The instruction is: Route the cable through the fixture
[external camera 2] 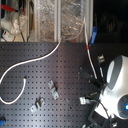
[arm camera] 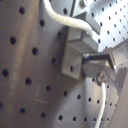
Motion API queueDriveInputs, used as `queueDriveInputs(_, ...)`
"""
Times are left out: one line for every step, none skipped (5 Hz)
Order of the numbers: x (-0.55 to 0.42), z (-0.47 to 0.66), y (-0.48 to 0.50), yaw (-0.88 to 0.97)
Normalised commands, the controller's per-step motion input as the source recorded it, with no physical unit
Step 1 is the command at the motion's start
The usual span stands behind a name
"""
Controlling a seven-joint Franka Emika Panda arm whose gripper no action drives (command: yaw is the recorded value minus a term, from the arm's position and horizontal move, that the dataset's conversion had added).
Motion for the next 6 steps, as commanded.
queueDriveInputs(-0.284, 0.00, 0.154, 0.00)
queueDriveInputs(-0.348, -0.13, 0.197, 0.08)
queueDriveInputs(-0.270, -0.12, 0.243, 0.10)
queueDriveInputs(-0.142, 0.00, 0.148, 0.12)
queueDriveInputs(-0.151, 0.07, 0.102, 0.20)
queueDriveInputs(0.118, 0.25, 0.020, 0.08)
